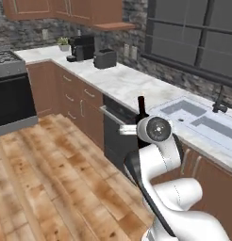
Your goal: There is a wine glass and glass cup on the dining counter. Place the wine bottle next to the wine glass and the juice bottle next to the glass cup.
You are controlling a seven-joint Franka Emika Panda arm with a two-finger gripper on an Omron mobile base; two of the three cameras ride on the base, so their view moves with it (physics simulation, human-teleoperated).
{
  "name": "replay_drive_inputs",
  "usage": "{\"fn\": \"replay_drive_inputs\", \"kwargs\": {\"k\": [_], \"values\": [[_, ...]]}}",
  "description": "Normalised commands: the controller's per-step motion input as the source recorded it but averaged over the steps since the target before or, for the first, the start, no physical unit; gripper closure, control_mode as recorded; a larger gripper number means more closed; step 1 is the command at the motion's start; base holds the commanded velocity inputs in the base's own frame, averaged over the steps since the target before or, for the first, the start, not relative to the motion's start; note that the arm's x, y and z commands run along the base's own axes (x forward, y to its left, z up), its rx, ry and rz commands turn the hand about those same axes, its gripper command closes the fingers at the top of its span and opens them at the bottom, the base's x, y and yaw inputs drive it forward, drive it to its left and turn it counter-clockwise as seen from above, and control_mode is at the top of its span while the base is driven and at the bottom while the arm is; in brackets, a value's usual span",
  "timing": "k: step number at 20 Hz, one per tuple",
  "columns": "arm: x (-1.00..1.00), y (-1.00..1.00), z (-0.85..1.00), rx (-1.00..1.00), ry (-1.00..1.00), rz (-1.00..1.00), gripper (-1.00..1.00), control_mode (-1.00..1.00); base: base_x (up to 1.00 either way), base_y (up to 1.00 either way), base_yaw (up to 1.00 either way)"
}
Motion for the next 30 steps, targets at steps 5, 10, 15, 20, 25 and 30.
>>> {"fn": "replay_drive_inputs", "kwargs": {"k": [5, 10, 15, 20, 25, 30], "values": [[0.00, 0.00, 0.00, 0.00, 0.00, 0.00, 1.00, 1.00, 0.00, 0.21, 0.94], [0.00, 0.00, 0.00, 0.00, 0.00, 0.00, 1.00, 1.00, 0.13, 0.52, 0.57], [0.00, 0.00, 0.00, 0.00, 0.00, 0.00, 1.00, 1.00, 0.25, 0.66, 0.37], [0.00, 0.00, 0.00, 0.00, 0.00, 0.00, 1.00, 1.00, 0.24, 0.71, 0.33], [0.00, 0.00, 0.00, 0.00, 0.00, 0.00, 1.00, 1.00, 0.44, 0.84, 0.11], [0.00, 0.00, 0.00, 0.00, 0.00, 0.00, 1.00, 1.00, 0.55, 0.90, 0.01]]}}
